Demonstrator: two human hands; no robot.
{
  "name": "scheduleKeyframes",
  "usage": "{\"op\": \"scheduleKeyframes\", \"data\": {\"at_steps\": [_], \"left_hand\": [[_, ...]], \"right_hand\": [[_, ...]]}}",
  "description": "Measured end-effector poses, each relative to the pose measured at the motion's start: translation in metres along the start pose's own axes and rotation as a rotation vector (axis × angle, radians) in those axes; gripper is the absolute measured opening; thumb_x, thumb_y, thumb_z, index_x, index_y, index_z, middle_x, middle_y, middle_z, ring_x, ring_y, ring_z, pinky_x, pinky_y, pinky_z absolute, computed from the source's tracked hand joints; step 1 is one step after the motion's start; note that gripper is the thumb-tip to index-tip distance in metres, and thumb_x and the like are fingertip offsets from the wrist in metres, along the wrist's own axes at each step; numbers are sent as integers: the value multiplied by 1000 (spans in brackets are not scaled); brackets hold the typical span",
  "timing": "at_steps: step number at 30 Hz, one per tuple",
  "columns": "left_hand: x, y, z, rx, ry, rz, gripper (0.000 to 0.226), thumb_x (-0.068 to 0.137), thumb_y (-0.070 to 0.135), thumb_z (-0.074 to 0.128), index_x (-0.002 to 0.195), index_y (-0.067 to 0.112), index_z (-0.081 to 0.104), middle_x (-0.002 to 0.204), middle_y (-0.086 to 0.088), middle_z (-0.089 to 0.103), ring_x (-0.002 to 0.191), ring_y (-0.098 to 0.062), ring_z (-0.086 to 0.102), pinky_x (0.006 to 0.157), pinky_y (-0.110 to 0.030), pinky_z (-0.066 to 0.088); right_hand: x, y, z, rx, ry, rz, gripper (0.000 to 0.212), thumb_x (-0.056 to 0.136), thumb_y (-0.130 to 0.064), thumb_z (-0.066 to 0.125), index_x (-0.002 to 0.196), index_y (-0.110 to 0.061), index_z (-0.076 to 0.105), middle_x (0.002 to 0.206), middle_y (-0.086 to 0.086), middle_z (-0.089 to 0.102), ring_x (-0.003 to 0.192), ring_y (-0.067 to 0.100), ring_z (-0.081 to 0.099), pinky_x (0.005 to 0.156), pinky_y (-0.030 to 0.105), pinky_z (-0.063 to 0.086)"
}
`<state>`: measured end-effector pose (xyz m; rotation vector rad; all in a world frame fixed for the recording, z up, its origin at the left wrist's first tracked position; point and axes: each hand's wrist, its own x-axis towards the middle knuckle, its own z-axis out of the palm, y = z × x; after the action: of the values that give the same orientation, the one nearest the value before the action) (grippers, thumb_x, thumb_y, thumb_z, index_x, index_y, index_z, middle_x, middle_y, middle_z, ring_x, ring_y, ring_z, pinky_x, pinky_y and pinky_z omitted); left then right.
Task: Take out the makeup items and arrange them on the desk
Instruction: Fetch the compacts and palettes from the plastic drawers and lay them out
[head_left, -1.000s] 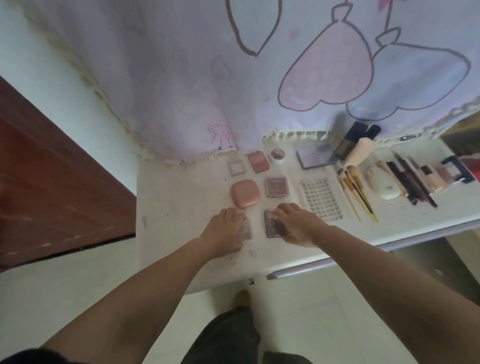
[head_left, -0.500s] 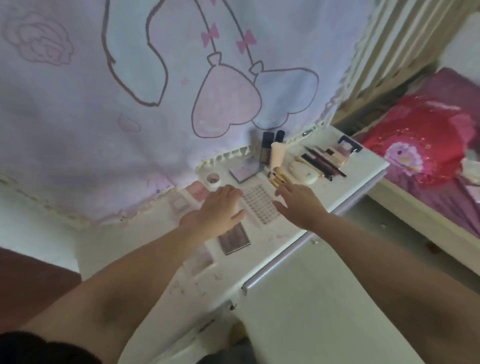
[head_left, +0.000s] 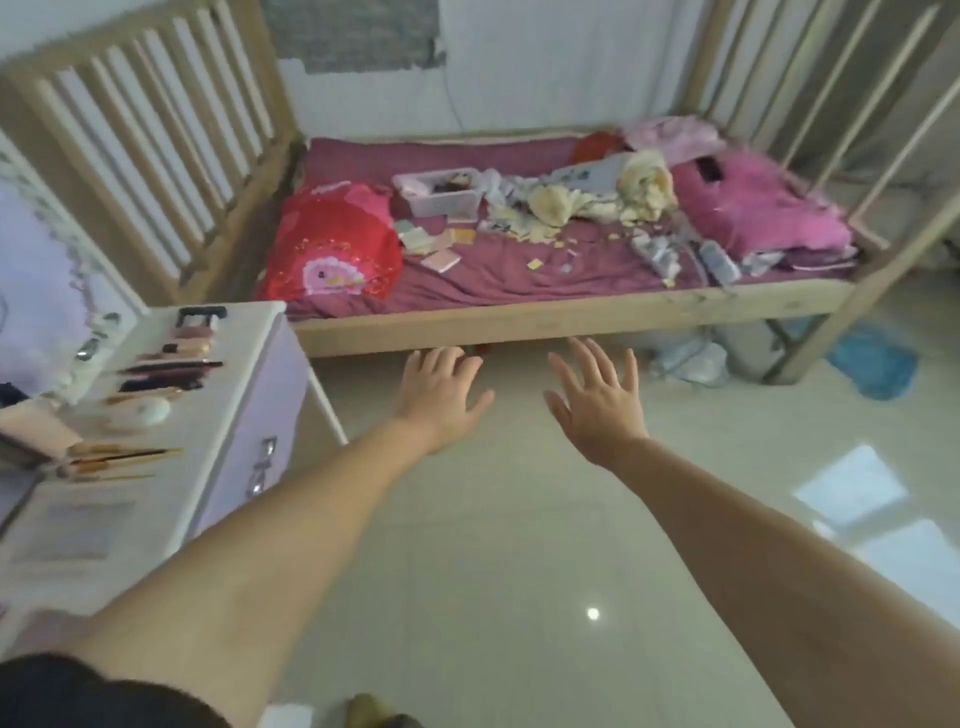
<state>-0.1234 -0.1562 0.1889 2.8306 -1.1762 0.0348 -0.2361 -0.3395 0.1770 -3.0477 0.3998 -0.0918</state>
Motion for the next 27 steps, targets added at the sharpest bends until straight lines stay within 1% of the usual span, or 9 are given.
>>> {"op": "scheduleKeyframes", "data": {"at_steps": [2, 4, 6, 8, 9, 11, 15, 18, 27], "left_hand": [[15, 86, 20, -2, -48, 110, 58, 95, 52, 27, 144, 20, 29, 149, -9, 27, 140, -24, 19, 115, -49, 11], [22, 171, 40, -5, -101, 210, 59, 97, 50, 26, 148, 20, 18, 154, -9, 16, 144, -24, 8, 116, -51, 1], [25, 248, 59, 13, -162, 322, 61, 97, 51, 23, 149, 21, 11, 156, -9, 9, 145, -23, 1, 115, -52, -5], [25, 322, 75, 39, -205, 450, 63, 97, 51, 23, 150, 21, 8, 157, -8, 6, 145, -23, -2, 114, -54, -7], [23, 345, 79, 47, -217, 489, 63, 96, 52, 23, 150, 21, 8, 157, -8, 5, 145, -23, -2, 114, -54, -8], [18, 412, 92, 64, -253, 622, 64, 96, 53, 24, 150, 21, 7, 157, -8, 4, 145, -23, -2, 114, -55, -8], [5, 521, 117, 114, -353, 824, 66, 96, 54, 22, 150, 22, 4, 158, -7, 1, 145, -23, -4, 113, -56, -10], [9, 592, 133, 142, -395, 936, 67, 96, 56, 22, 150, 23, 3, 158, -5, -1, 146, -23, -6, 112, -56, -11], [93, 783, 169, 263, -487, 1178, 69, 95, 58, 18, 151, 23, -3, 159, -5, -3, 146, -21, -8, 113, -57, -11]], "right_hand": [[-54, 71, 5, -18, -62, 148, 68, 90, -54, 3, 148, -25, 23, 158, 6, 11, 147, 23, 3, 114, 59, -4], [-111, 132, 12, -13, -105, 297, 70, 88, -56, -2, 150, -28, 13, 160, 3, 1, 147, 20, -6, 114, 57, -9], [-167, 179, 15, 11, -117, 442, 78, 81, -59, -11, 150, -30, 10, 160, 2, -1, 147, 20, -8, 113, 57, -12], [-222, 221, 18, 31, -132, 577, 71, 87, -58, -7, 151, -30, 7, 160, 1, -5, 146, 20, -11, 113, 57, -14], [-240, 233, 21, 37, -148, 621, 64, 93, -56, 1, 151, -30, 4, 159, 1, -8, 146, 19, -14, 113, 57, -14], [-289, 266, 25, 65, -168, 770, 58, 98, -52, 11, 151, -30, 0, 159, 1, -12, 145, 19, -16, 113, 57, -14], [-363, 317, 44, 126, -198, 1043, 58, 98, -53, 11, 150, -31, -2, 159, 0, -15, 145, 19, -18, 113, 58, -13], [-396, 361, 53, 176, -195, 1217, 58, 98, -51, 12, 150, -30, -3, 158, 0, -15, 145, 20, -17, 113, 58, -11], [-447, 539, 49, 316, -167, 1578, 57, 99, -48, 15, 151, -29, 0, 159, 2, -9, 146, 21, -12, 114, 58, -5]]}}
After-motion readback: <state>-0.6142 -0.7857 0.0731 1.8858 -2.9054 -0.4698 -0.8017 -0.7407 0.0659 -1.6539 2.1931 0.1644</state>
